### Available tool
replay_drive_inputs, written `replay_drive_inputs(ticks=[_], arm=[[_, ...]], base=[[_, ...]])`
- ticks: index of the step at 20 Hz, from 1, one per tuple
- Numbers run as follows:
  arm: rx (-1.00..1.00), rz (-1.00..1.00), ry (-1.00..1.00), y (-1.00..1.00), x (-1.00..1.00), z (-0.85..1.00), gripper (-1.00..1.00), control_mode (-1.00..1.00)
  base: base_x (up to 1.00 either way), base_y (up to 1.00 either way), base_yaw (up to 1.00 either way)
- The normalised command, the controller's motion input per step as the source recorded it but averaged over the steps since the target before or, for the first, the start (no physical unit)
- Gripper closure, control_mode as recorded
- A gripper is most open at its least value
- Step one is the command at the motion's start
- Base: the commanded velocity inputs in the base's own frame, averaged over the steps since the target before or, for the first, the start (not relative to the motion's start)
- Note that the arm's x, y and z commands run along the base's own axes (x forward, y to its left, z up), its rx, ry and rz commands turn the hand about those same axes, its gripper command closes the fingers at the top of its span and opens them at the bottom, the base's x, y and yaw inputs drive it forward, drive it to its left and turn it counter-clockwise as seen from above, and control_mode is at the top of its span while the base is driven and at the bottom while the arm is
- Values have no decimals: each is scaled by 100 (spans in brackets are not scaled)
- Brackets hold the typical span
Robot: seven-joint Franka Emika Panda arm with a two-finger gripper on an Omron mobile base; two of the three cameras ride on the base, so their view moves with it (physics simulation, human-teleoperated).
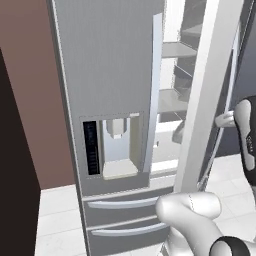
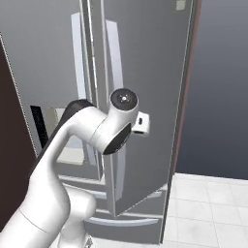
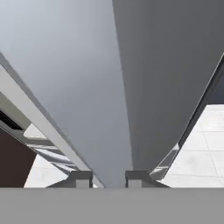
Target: Retrieve the butter from the fridge and place it on a plate on the dining table. Then retrieve the butter knife by the fridge and place it near the plate.
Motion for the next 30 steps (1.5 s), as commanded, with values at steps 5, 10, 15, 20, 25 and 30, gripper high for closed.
replay_drive_inputs(ticks=[5,10,15,20,25,30], arm=[[1,0,21,-97,-100,-1,100,-100],[8,0,7,-71,-18,1,100,-100],[-3,0,-8,12,-47,7,-100,-100],[-22,-4,-14,93,-56,26,-100,-100],[-27,-1,0,90,-19,37,-100,-100],[-31,-1,6,87,-1,23,-100,-100]], base=[[0,0,0],[0,0,0],[0,0,0],[0,0,0],[0,0,0],[0,0,0]])
